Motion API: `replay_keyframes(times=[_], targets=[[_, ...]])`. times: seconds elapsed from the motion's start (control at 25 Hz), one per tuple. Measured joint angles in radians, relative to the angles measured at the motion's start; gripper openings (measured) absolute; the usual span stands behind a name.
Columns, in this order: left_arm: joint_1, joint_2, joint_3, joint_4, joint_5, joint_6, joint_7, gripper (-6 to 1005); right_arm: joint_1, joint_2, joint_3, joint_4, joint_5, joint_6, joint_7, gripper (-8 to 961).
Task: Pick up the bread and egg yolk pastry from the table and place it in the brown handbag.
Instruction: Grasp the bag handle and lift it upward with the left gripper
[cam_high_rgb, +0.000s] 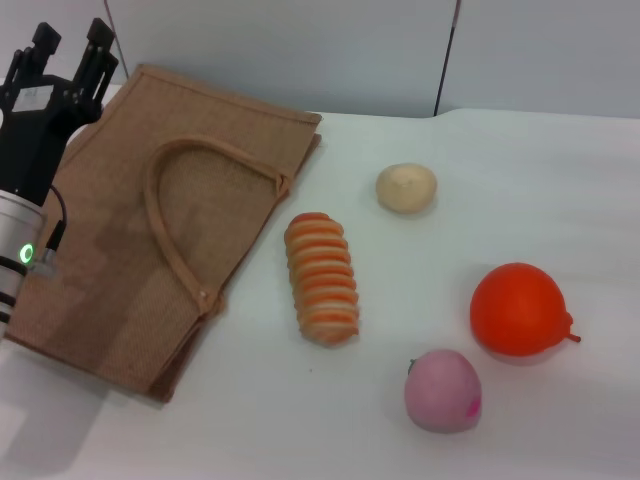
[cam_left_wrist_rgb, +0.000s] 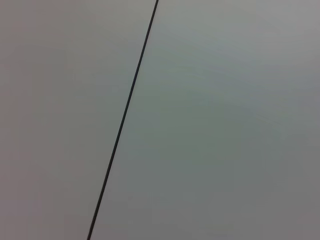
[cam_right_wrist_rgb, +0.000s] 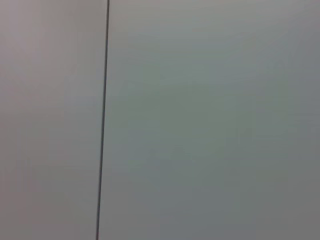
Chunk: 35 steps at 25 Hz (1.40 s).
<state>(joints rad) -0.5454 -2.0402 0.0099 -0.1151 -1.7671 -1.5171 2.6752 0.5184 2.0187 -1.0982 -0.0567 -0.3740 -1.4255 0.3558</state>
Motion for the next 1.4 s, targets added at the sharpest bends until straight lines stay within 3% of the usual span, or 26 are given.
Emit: replay_keyframes(times=[0.48,0.64,0.92,1.2,1.4], targets=[[0.001,0.000,-0.002,0.000,0.001,0.011,-0.004,713,-0.002,0.000,0.002,0.000,0.005,0.002,0.000,853],[-0.013,0.006,0.000,0.002,0.027,0.076,-0.070,712,-0.002,0.000,0.003,0.000,0.003,0.017,0.000,853],[-0.045,0.013,0.001,0.154,0.203,0.159,-0.440,712,-0.003,-0.002,0.003,0.000,0.002,0.024,0.000,852],[-0.115,0.012,0.001,0.471,0.563,0.273,-0.994,712,-0.002,-0.003,0.003,0.000,0.001,0.024,-0.001,851],[-0.171,0.013,0.001,0.633,0.786,0.300,-1.252,706,0.005,-0.003,0.000,0.000,0.001,0.026,-0.001,851]])
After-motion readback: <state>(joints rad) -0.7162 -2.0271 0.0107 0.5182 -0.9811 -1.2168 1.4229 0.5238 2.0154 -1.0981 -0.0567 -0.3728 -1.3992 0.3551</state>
